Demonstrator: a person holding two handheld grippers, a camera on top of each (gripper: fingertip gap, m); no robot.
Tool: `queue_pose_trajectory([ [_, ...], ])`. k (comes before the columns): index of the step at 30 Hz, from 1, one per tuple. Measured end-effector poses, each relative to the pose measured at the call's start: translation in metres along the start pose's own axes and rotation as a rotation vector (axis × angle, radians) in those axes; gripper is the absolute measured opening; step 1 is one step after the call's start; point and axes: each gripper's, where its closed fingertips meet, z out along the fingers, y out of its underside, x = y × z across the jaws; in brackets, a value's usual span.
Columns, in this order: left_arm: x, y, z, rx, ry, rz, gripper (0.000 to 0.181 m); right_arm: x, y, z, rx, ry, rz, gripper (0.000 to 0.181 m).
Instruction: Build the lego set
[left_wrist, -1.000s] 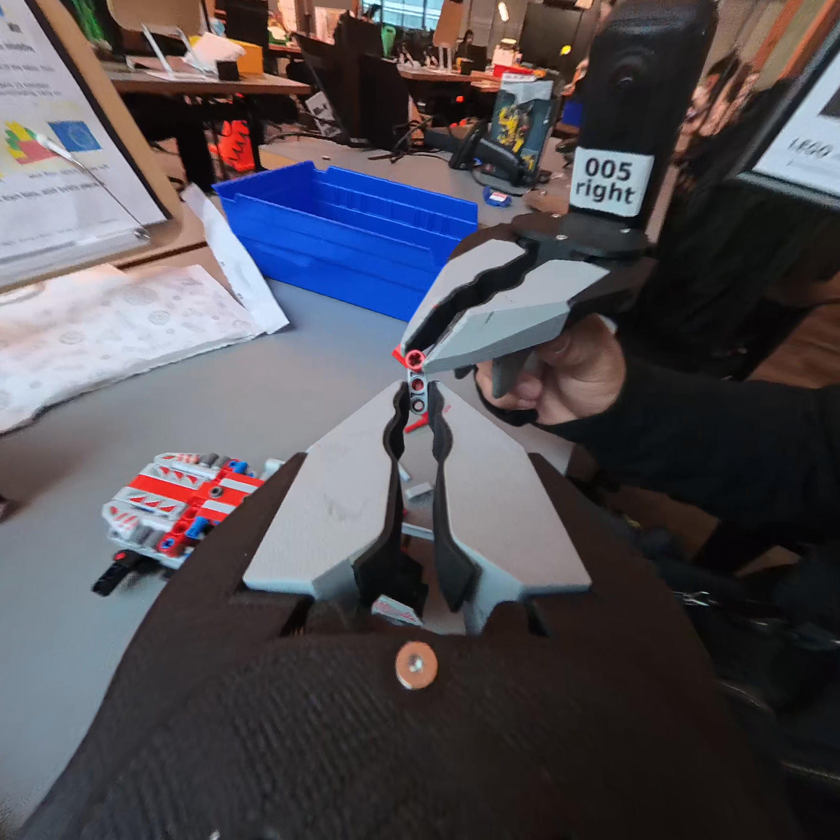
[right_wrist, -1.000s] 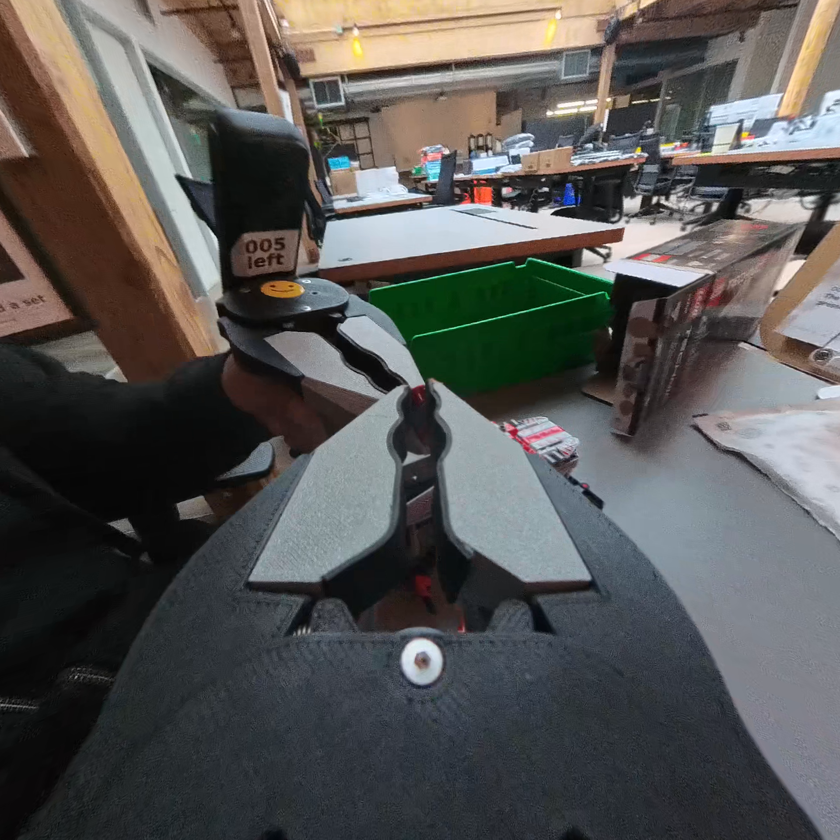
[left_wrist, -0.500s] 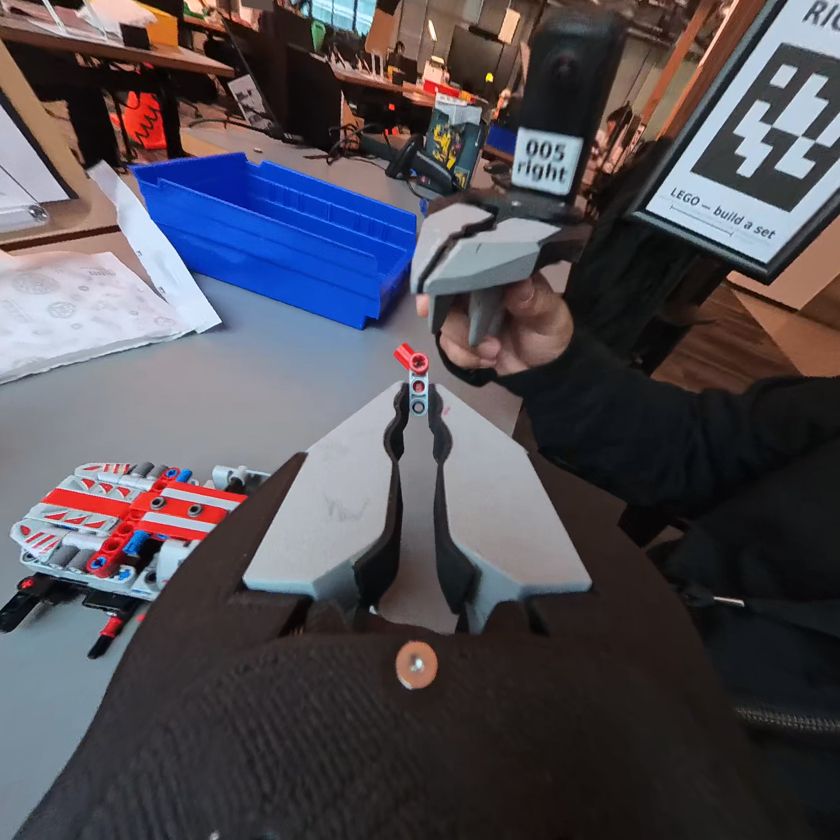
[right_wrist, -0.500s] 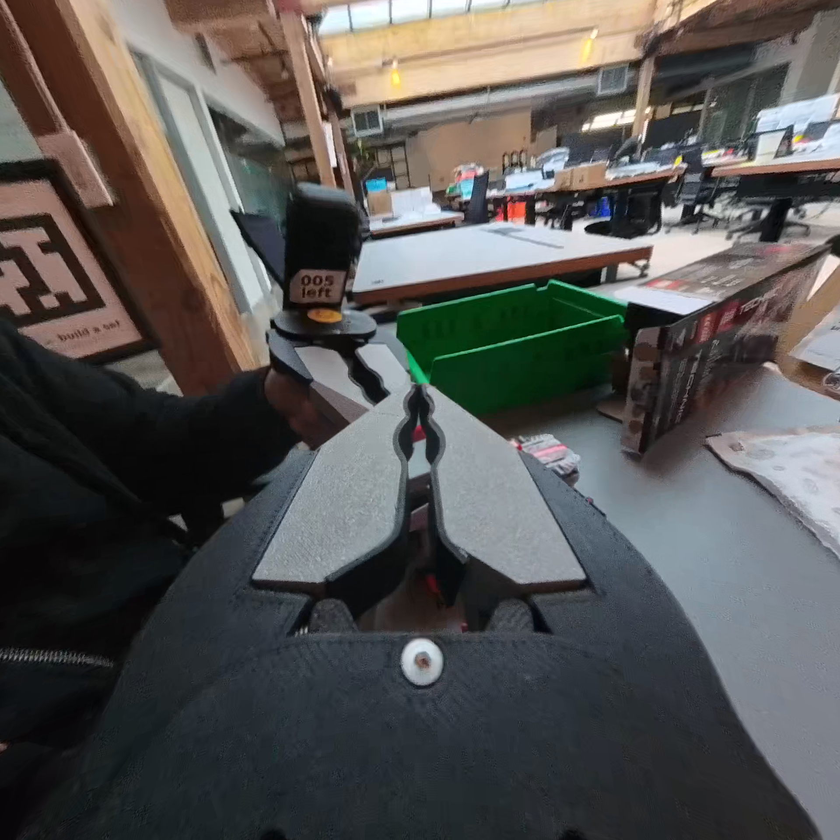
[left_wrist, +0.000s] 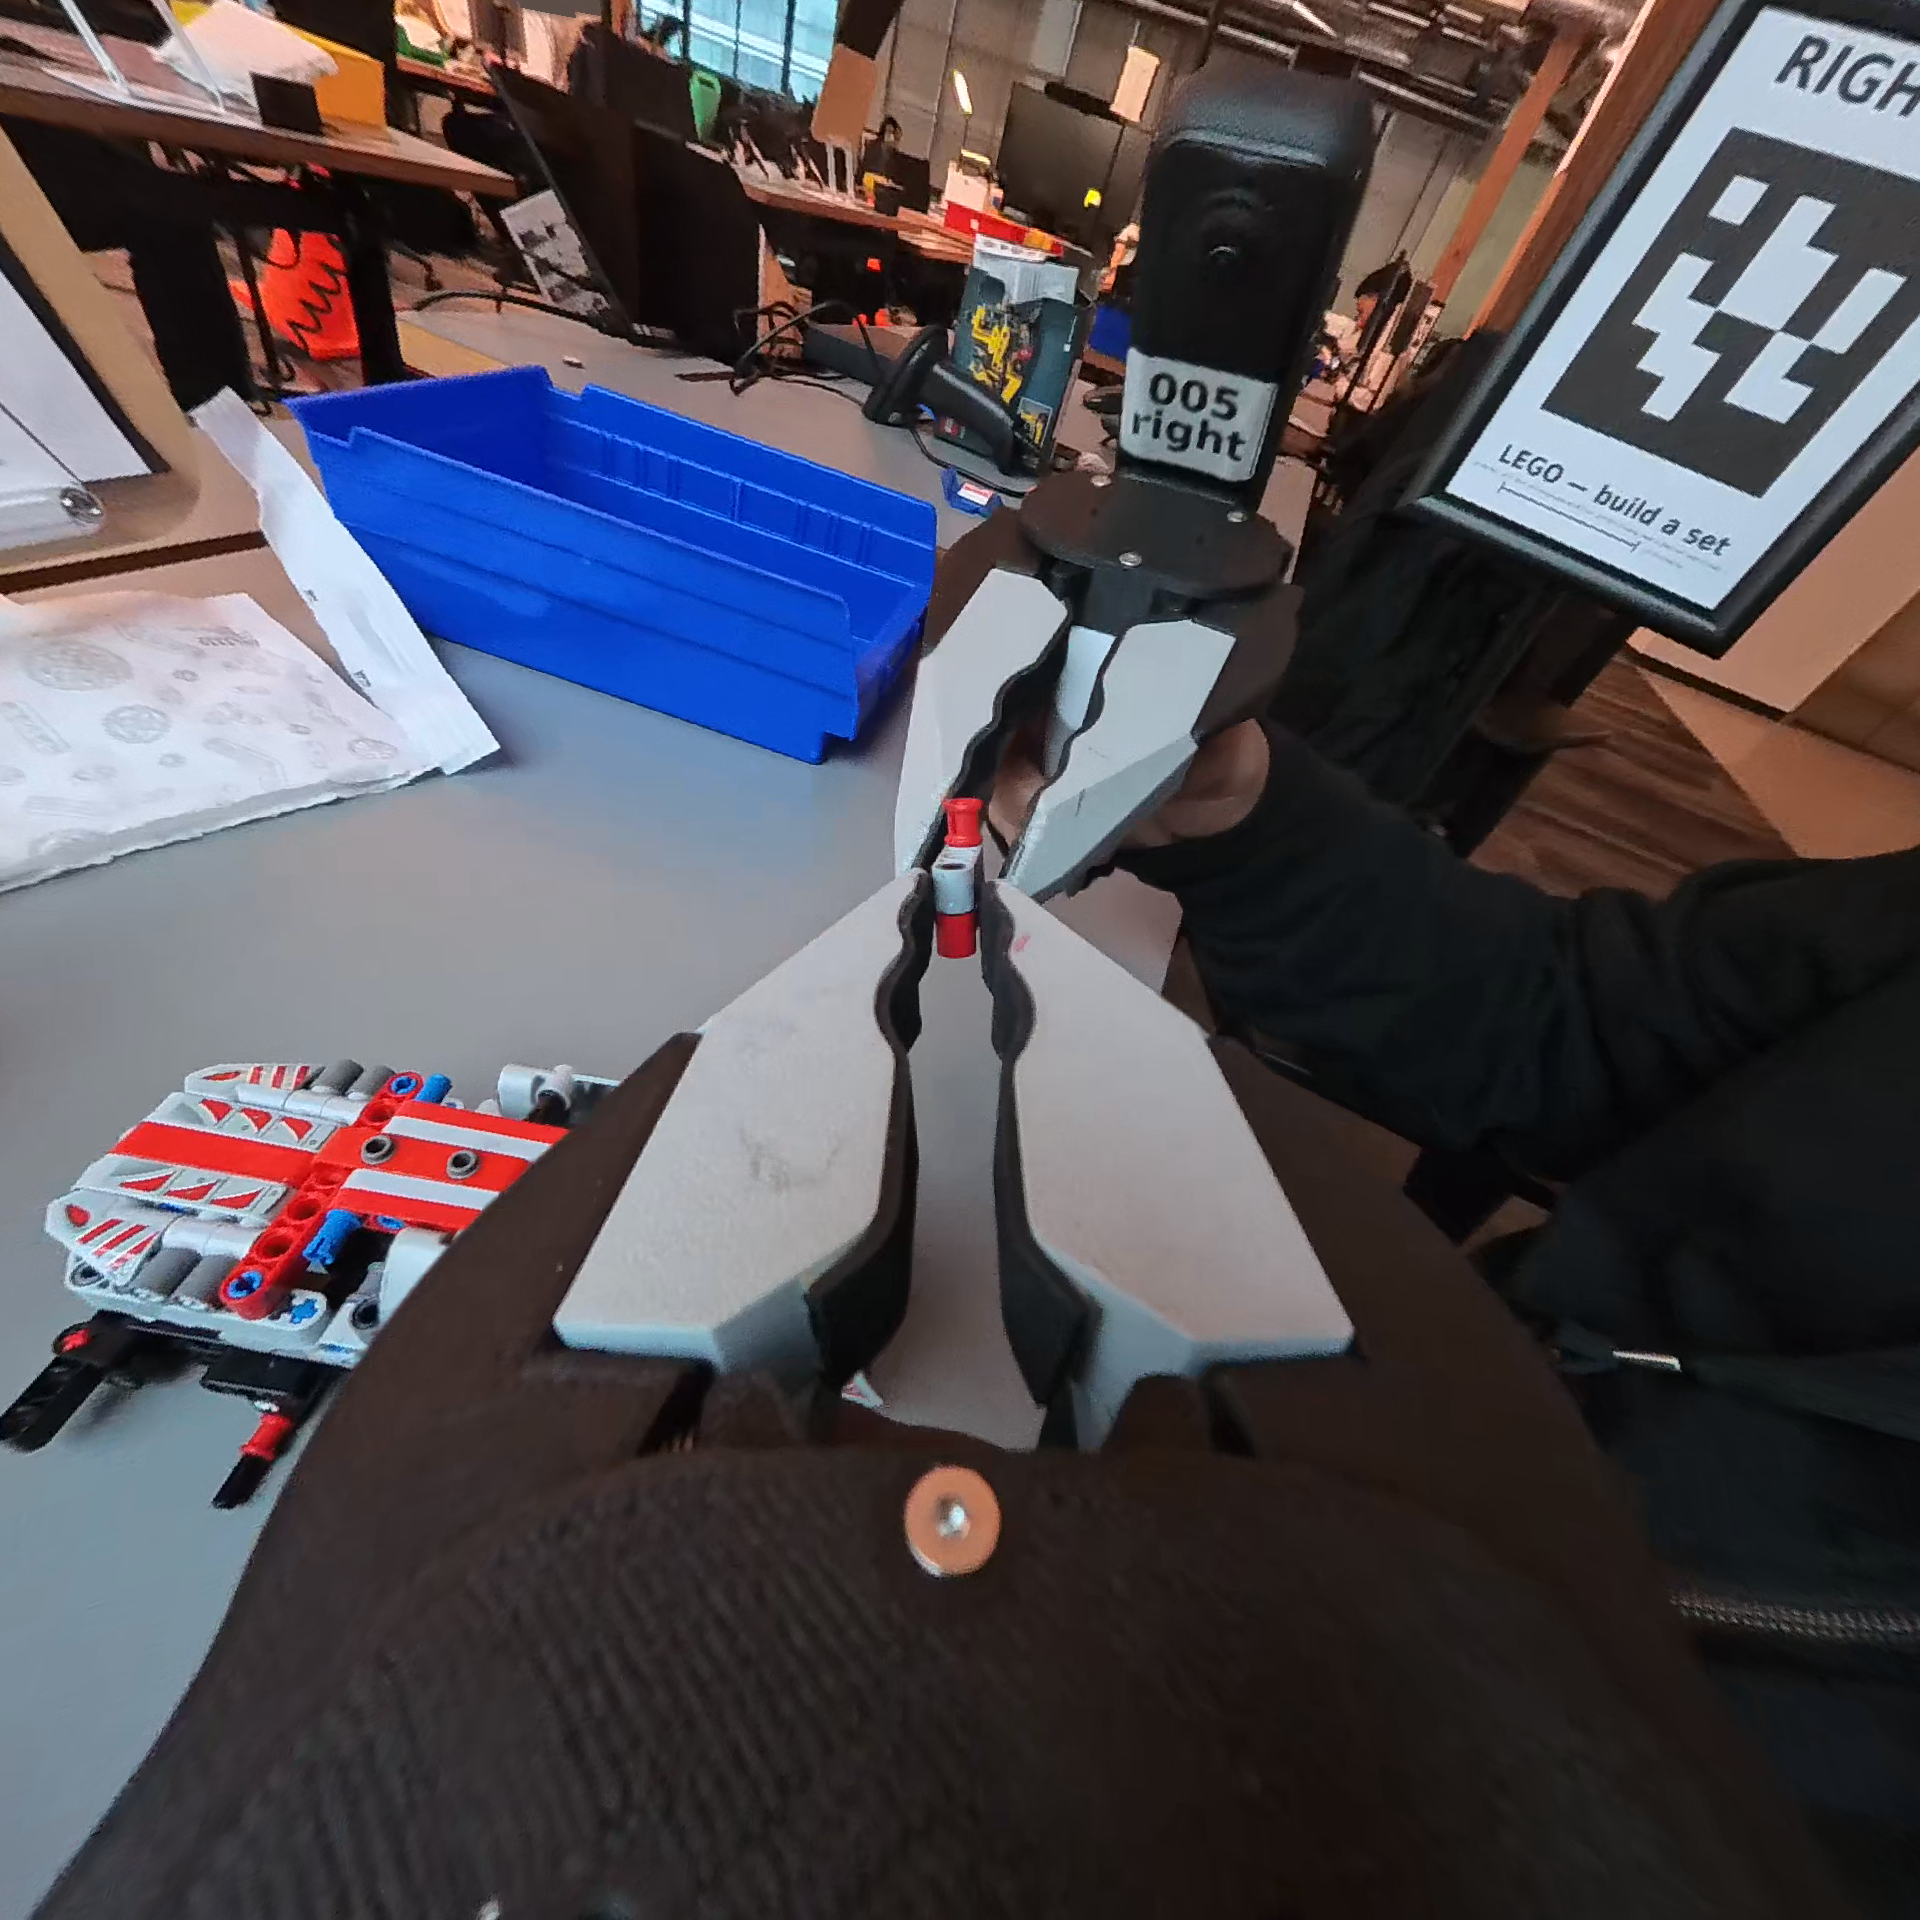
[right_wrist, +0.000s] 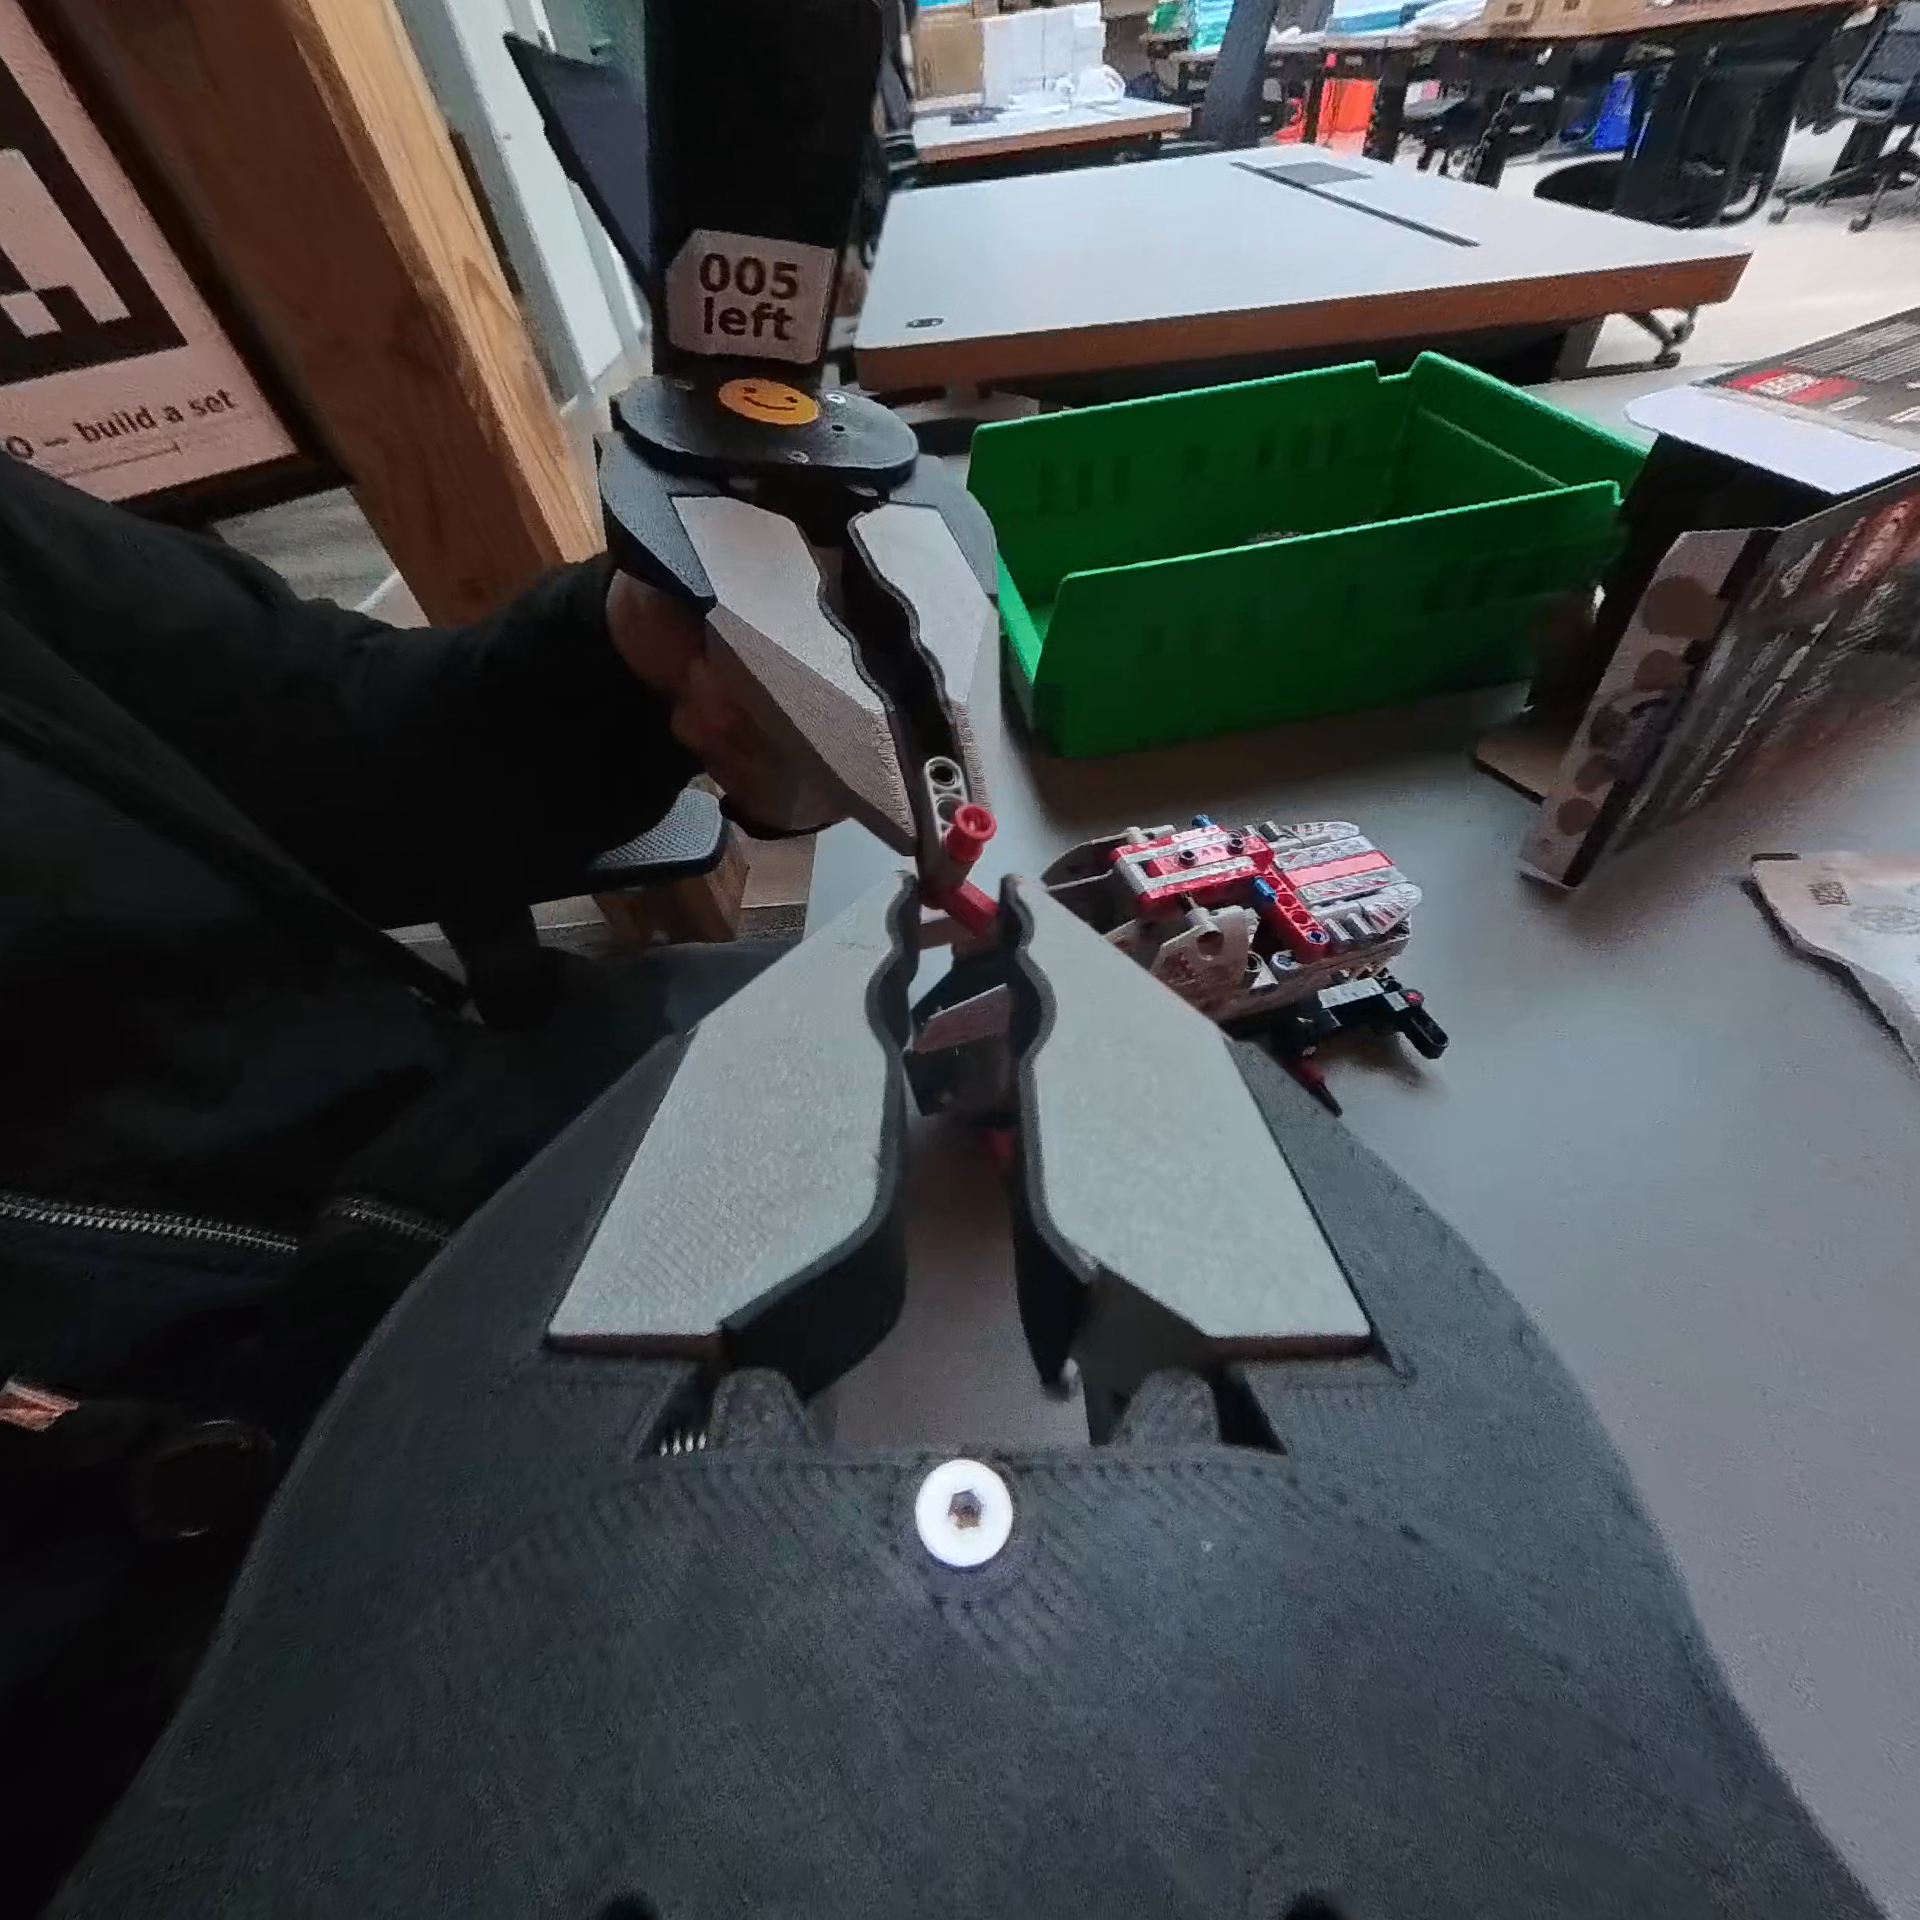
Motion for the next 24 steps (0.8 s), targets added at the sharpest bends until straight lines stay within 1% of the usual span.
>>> queue_pose_trajectory([
  [4,0.004,-0.004,-0.001,0.032,0.039,-0.026,0.008,-0.004,-0.005,-0.003,0.041,-0.067,0.060,0.010],
  [5,0.003,-0.004,0.000,0.036,0.032,-0.033,0.021,-0.007,-0.007,-0.003,0.053,-0.092,0.074,0.006],
  [6,0.004,-0.004,0.001,0.033,0.040,-0.032,0.021,-0.008,-0.007,-0.004,0.058,-0.102,0.082,0.003],
  [7,0.004,-0.003,0.001,0.032,0.040,-0.022,0.016,-0.007,-0.008,-0.004,0.061,-0.094,0.086,0.003],
  [8,0.003,-0.002,0.000,0.026,0.031,-0.003,0.006,-0.006,-0.009,-0.006,0.073,-0.090,0.084,0.000],
  [10,-0.001,-0.002,0.000,0.018,-0.012,0.036,0.006,-0.009,-0.012,-0.009,0.094,-0.109,0.081,0.000],
  [13,0.000,-0.001,0.001,0.010,-0.015,0.035,0.006,-0.005,-0.012,-0.013,0.100,-0.112,0.106,0.003],
  [15,0.002,-0.001,0.002,0.019,0.003,0.023,0.006,0.001,-0.017,-0.015,0.146,-0.095,0.131,0.009],
  [17,0.005,-0.008,0.002,0.073,0.038,-0.022,0.006,0.004,-0.020,-0.014,0.189,-0.100,0.167,0.019],
  [20,0.006,-0.020,0.001,0.192,0.082,-0.128,0.006,0.001,-0.032,-0.016,0.318,-0.157,0.225,0.015],
  [21,0.005,-0.020,0.002,0.205,0.096,-0.162,0.006,0.001,-0.036,-0.017,0.368,-0.175,0.251,0.012],
  [22,0.005,-0.019,0.004,0.205,0.106,-0.183,0.006,0.004,-0.038,-0.018,0.410,-0.177,0.286,0.006],
  [24,0.007,-0.016,0.007,0.204,0.119,-0.199,0.006,0.010,-0.035,-0.015,0.427,-0.167,0.337,0.002],
])
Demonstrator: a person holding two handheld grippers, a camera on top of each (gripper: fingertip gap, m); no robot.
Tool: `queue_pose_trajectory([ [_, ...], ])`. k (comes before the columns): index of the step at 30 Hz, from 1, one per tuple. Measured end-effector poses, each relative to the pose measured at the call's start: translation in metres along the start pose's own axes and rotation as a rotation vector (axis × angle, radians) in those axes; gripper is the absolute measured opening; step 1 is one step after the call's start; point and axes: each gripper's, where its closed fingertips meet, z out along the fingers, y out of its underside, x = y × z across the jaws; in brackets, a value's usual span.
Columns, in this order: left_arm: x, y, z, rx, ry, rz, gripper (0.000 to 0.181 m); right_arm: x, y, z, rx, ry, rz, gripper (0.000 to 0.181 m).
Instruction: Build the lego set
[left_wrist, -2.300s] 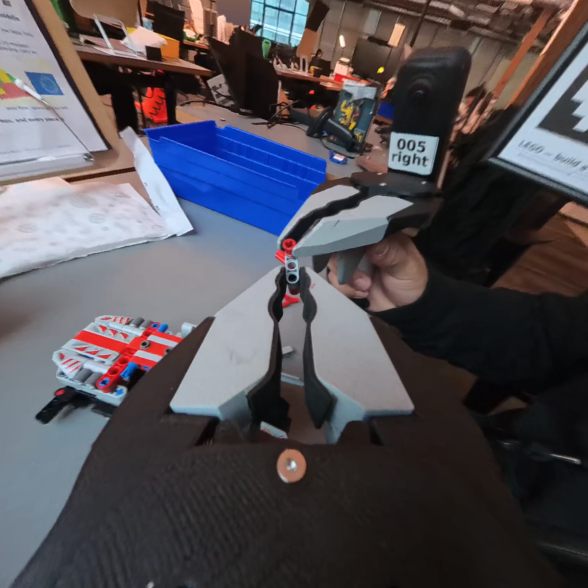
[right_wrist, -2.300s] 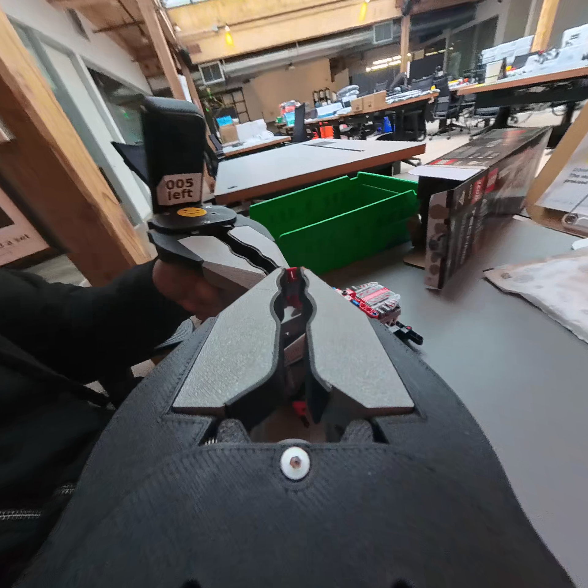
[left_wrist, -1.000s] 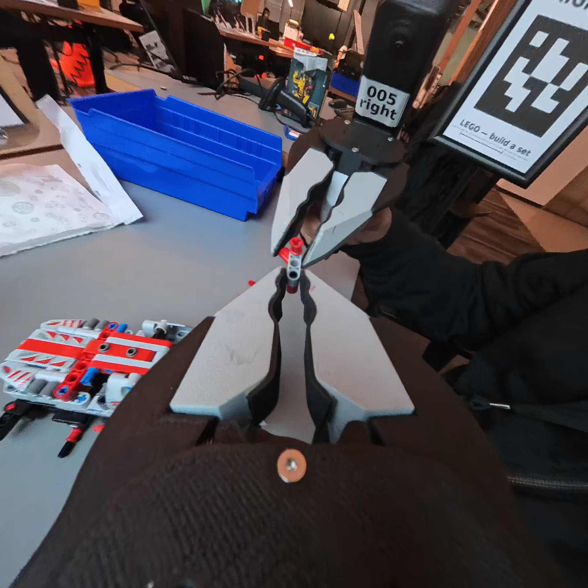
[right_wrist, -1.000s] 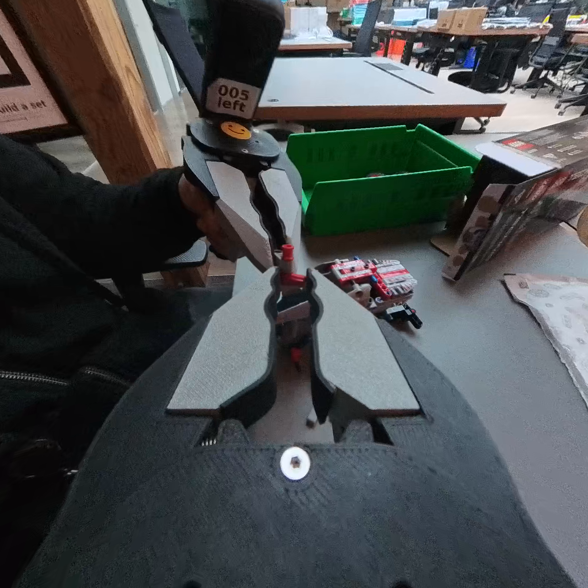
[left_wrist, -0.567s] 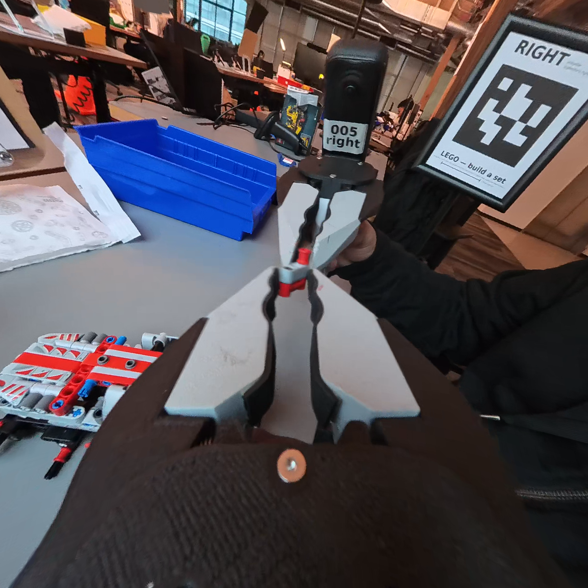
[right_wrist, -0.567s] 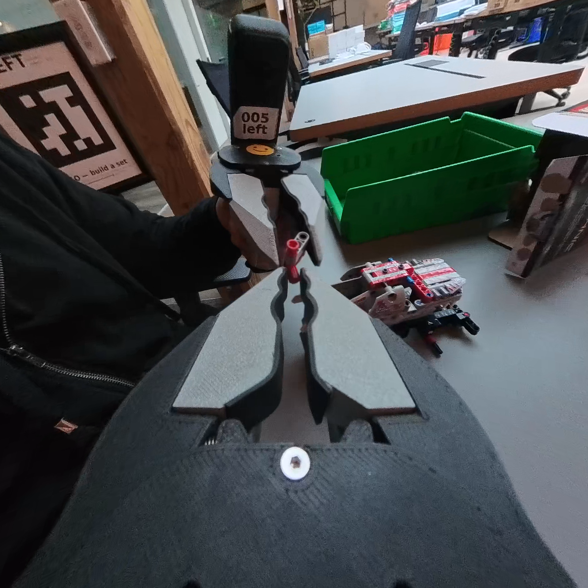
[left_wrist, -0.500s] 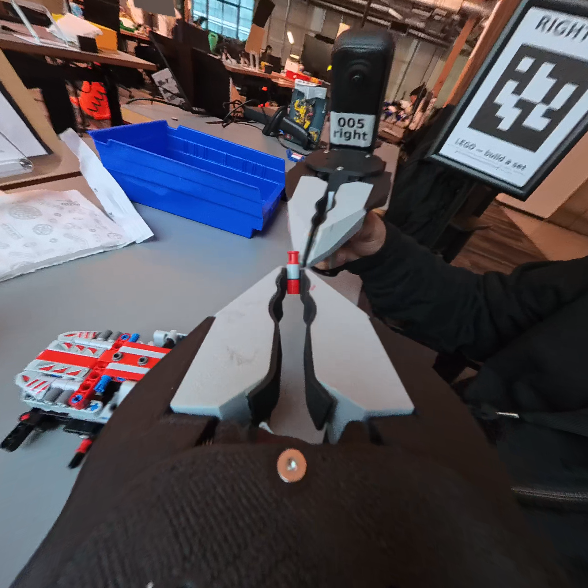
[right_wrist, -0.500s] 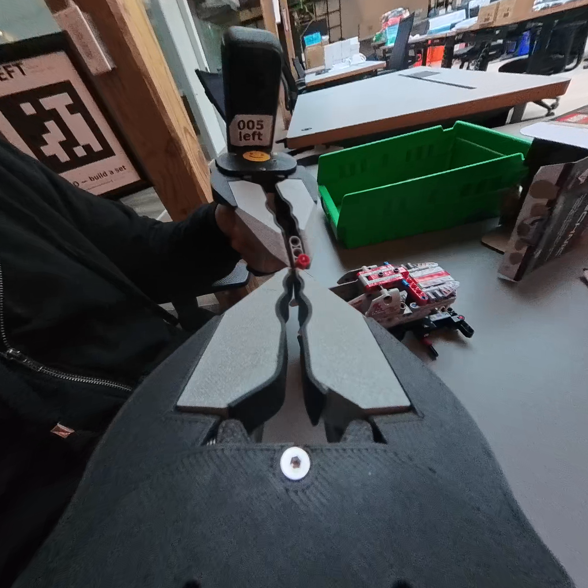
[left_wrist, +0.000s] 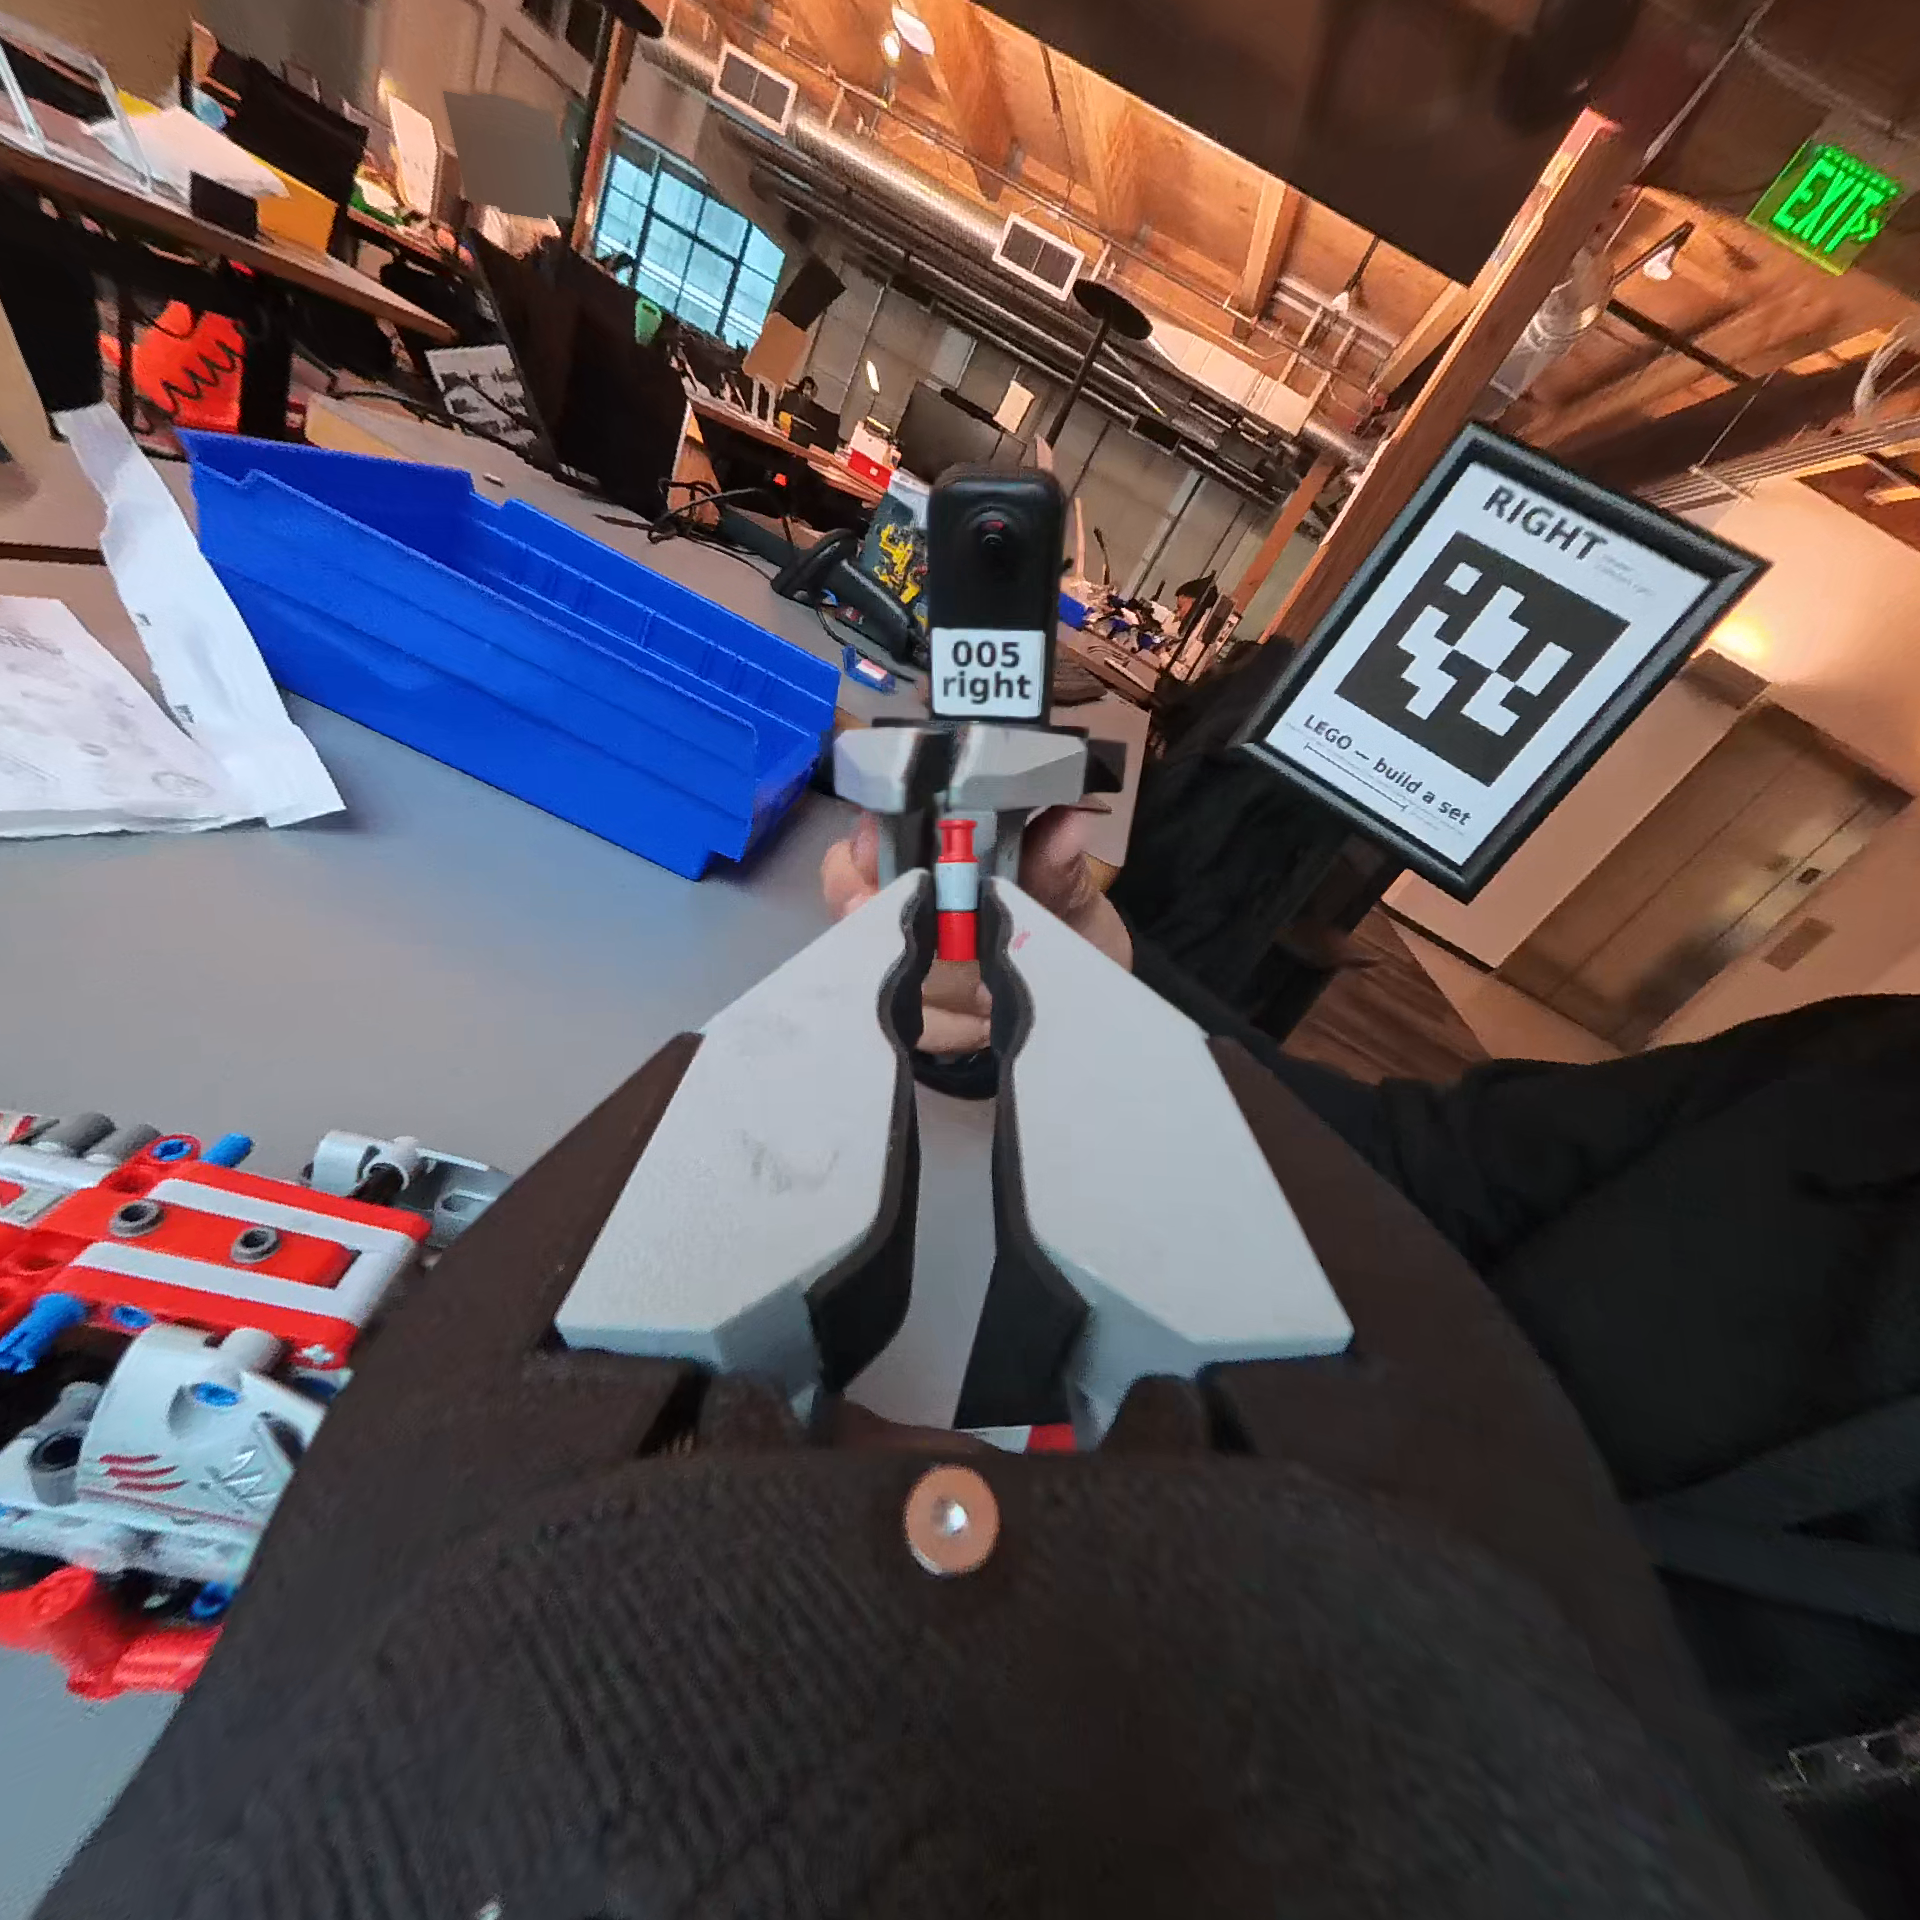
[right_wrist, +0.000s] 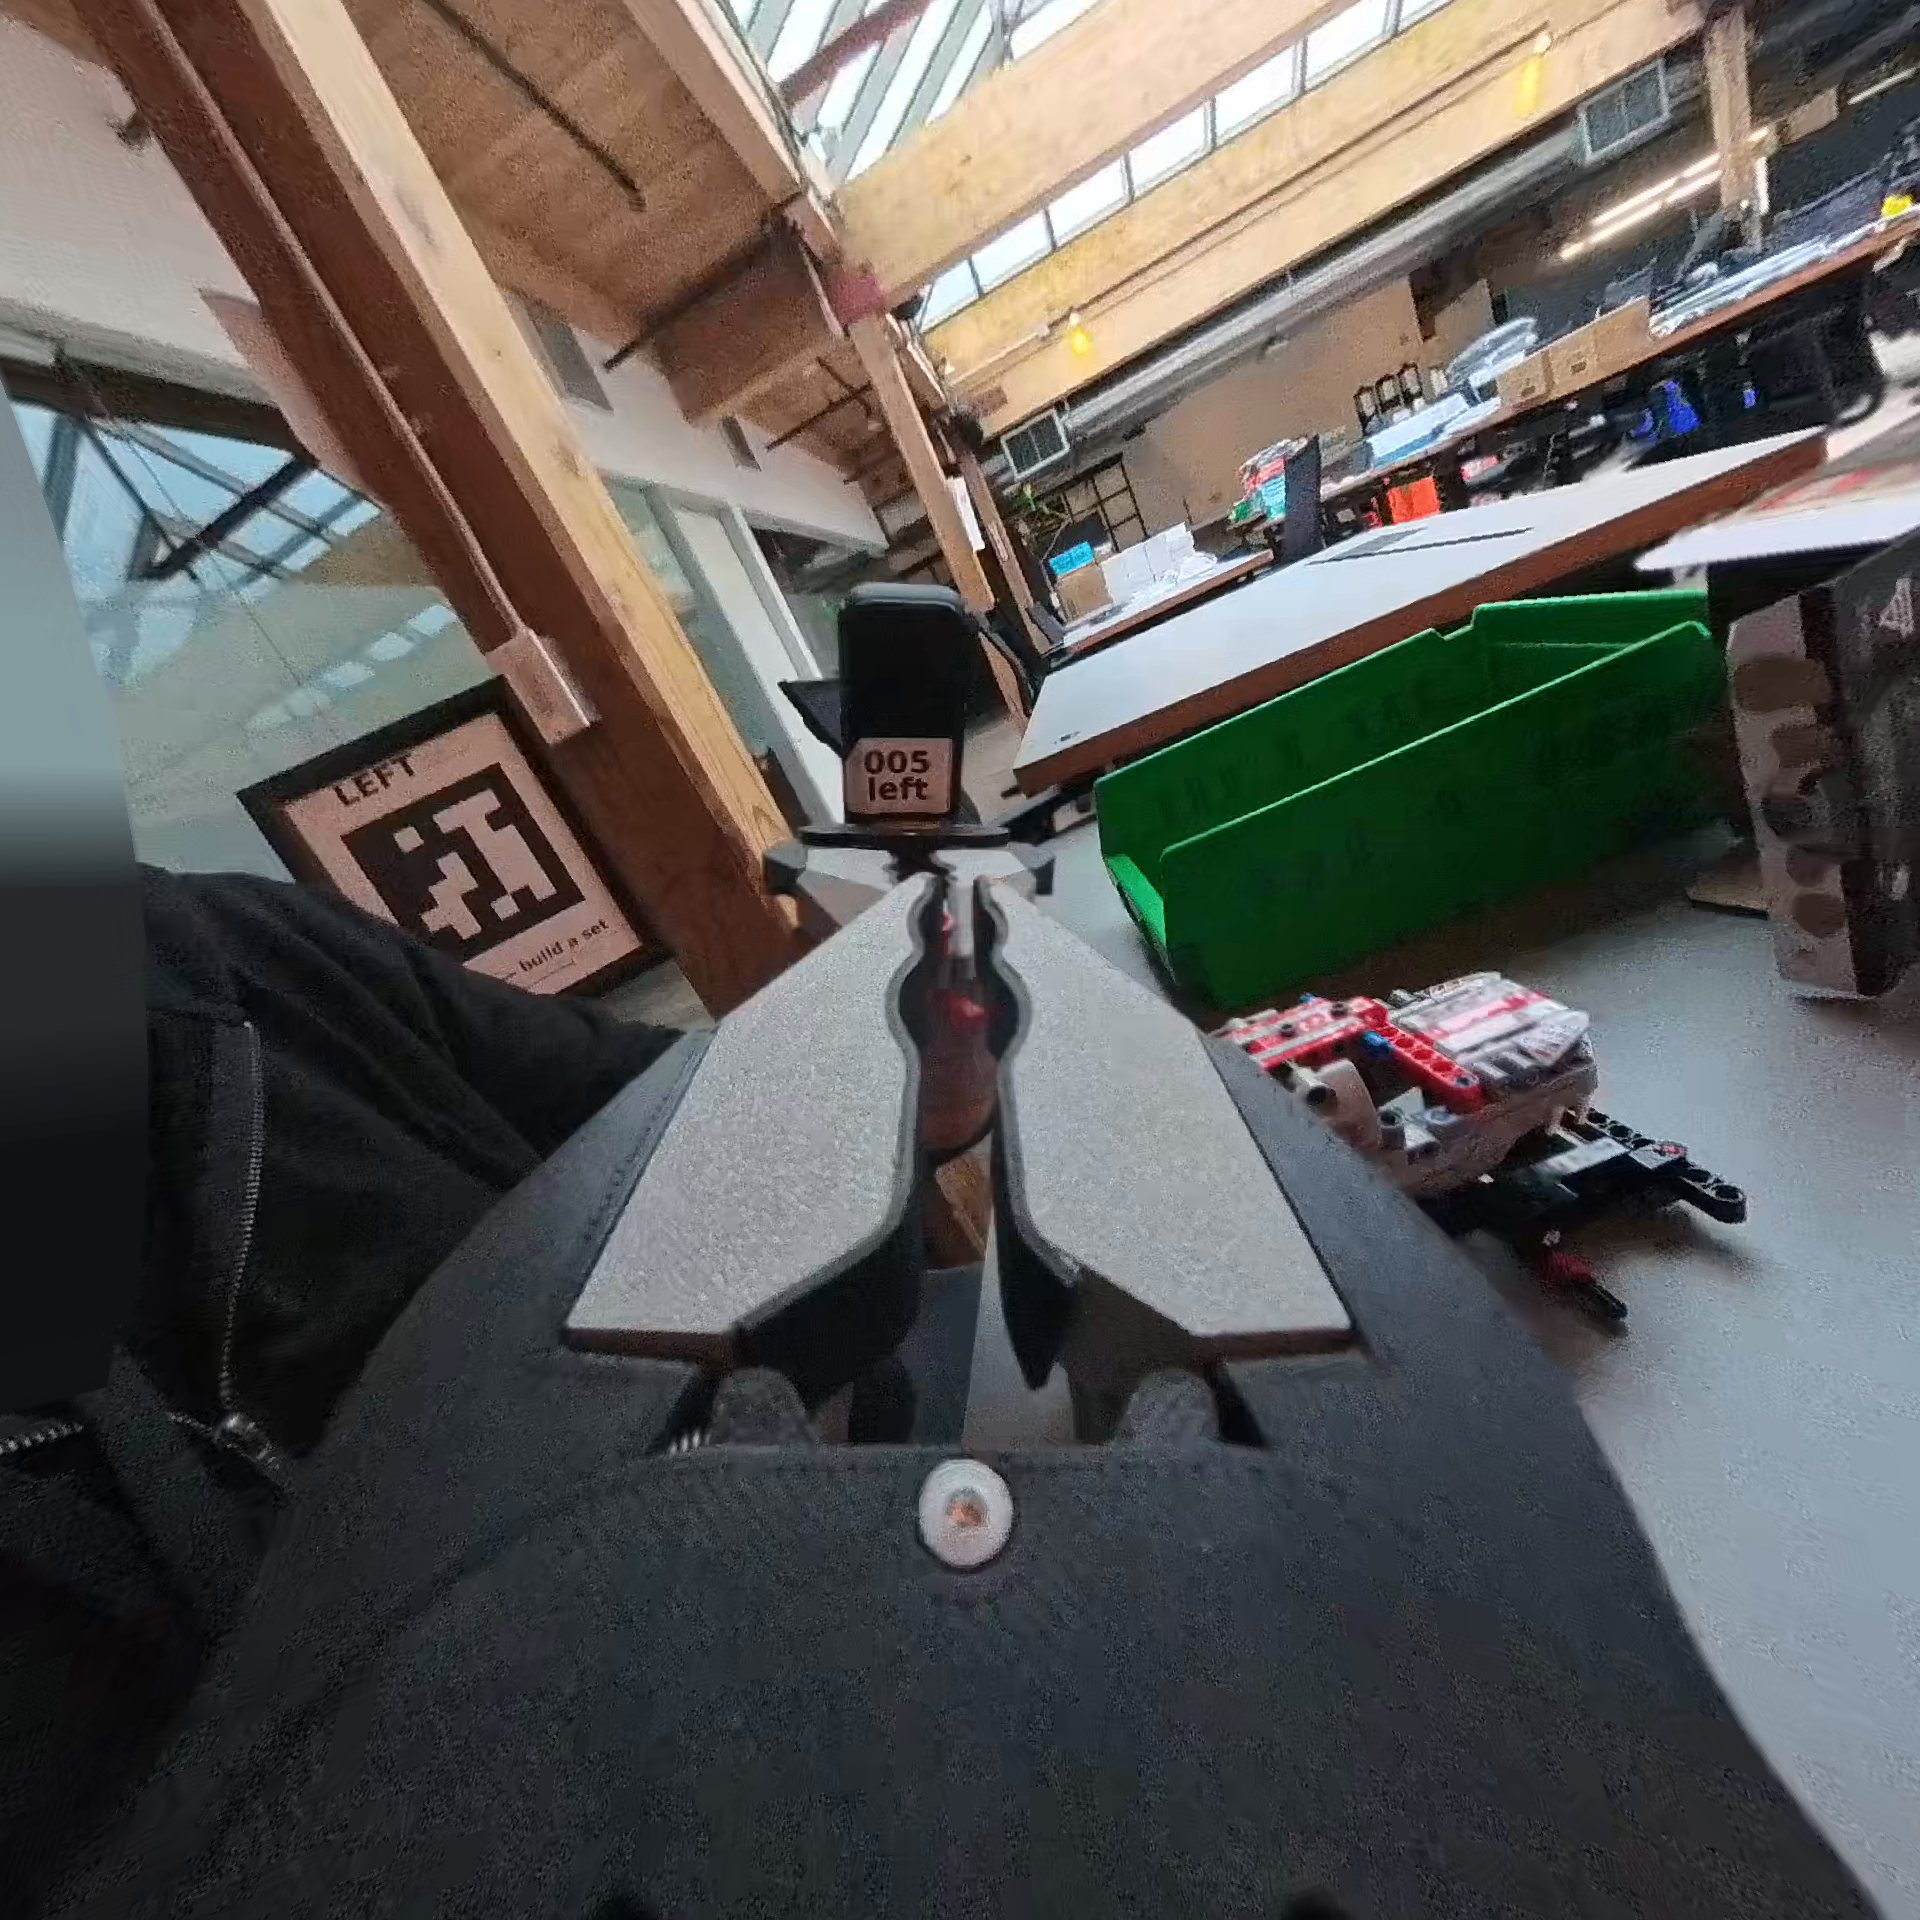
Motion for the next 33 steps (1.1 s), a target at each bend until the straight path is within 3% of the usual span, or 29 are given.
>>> queue_pose_trajectory([
  [8,-0.006,-0.003,-0.001,0.028,-0.029,-0.026,0.006,-0.002,-0.002,-0.001,0.016,-0.026,-0.009,0.014],
  [13,-0.003,0.001,0.003,0.029,-0.004,-0.056,0.006,-0.002,0.009,0.008,-0.019,-0.029,0.005,0.005],
  [20,-0.014,0.008,0.004,0.022,-0.058,-0.020,0.006,0.009,0.015,0.014,0.078,-0.045,0.151,0.003],
  [25,-0.025,0.016,0.007,0.000,-0.145,0.016,0.007,0.022,0.022,0.009,0.032,0.074,0.141,0.002],
  [33,-0.015,0.008,0.010,0.022,-0.119,0.004,0.007,0.015,0.008,0.006,0.113,0.182,0.029,0.002],
])
